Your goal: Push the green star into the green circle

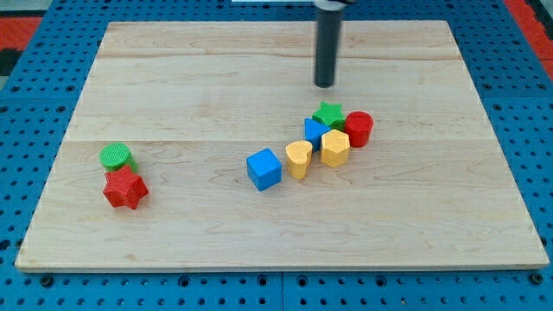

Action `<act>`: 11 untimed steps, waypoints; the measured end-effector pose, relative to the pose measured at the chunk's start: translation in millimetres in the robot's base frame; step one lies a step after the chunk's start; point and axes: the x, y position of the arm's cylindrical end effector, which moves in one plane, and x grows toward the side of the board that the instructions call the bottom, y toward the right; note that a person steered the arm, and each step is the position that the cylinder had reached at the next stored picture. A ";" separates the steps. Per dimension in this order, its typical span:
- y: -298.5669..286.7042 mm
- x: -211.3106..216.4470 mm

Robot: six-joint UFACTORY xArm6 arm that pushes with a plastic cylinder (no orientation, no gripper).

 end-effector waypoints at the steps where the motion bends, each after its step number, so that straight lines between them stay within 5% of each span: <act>1: 13.7 57.3; 8: -252.7 72.8; 9: -269.4 94.6; 11: -238.8 55.4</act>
